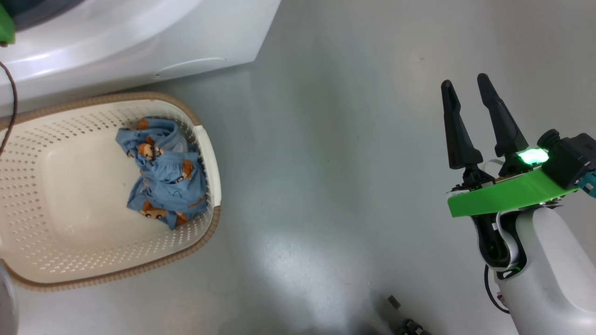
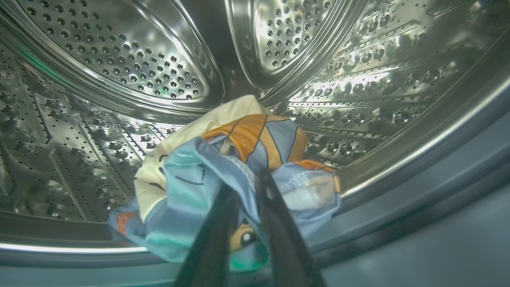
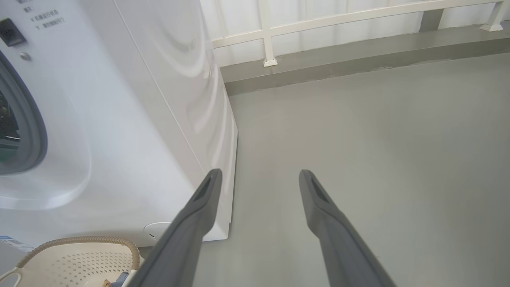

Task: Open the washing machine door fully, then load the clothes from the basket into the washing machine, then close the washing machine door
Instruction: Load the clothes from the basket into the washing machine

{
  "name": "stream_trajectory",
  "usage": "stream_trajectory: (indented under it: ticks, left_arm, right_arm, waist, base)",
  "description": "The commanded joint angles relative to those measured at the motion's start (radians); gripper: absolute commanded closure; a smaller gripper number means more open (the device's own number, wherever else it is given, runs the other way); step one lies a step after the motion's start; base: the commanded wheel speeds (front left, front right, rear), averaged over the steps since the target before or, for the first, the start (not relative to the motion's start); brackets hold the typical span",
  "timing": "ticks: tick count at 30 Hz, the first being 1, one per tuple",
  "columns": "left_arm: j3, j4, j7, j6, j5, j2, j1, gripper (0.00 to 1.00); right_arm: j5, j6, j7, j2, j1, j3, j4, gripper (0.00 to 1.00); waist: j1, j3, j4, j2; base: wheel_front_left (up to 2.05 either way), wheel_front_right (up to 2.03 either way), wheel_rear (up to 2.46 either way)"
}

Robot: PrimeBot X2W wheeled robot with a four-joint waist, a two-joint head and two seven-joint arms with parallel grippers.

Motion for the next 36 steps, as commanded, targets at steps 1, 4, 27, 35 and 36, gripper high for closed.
stream_trajectory:
  ticks: [1, 4, 27, 35, 36]
  left_arm:
    - [0.002, -0.014, -0.002, 0.005, -0.006, 0.044, -0.003, 0.0]
    - [0.011, -0.01, -0.004, 0.004, -0.025, 0.035, 0.006, 0.0]
    - [0.124, -0.424, -0.007, -0.048, -0.146, -0.066, 0.444, 0.0]
    - [0.148, -0.533, -0.007, -0.055, -0.139, -0.108, 0.598, 0.0]
    - [0.15, -0.543, -0.007, -0.056, -0.137, -0.113, 0.616, 0.0]
  right_arm:
    - [0.002, 0.004, -0.008, -0.007, 0.022, 0.02, -0.018, 0.0]
    - [0.001, 0.004, -0.008, -0.012, 0.024, 0.021, -0.017, 0.0]
    - [-0.017, 0.004, -0.008, -0.104, 0.08, 0.029, 0.006, 0.0]
    - [-0.019, 0.004, -0.008, -0.125, 0.115, 0.032, 0.019, 0.0]
    - [-0.019, 0.004, -0.008, -0.127, 0.119, 0.033, 0.02, 0.0]
  waist:
    - [-0.0001, -0.009, 0.005, 0.0]
    - [-0.0001, -0.026, 0.012, 0.0]
    - [-0.0001, -0.251, 0.113, 0.0]
    - [-0.0001, -0.322, 0.148, 0.0]
    - [-0.0001, -0.331, 0.152, 0.0]
  base:
    - [0.0, 0.0, 0.0]
    - [0.0, 0.0, 0.0]
    - [0.0, 0.0, 0.0]
    - [0.0, 0.0, 0.0]
    - [0.0, 0.0, 0.0]
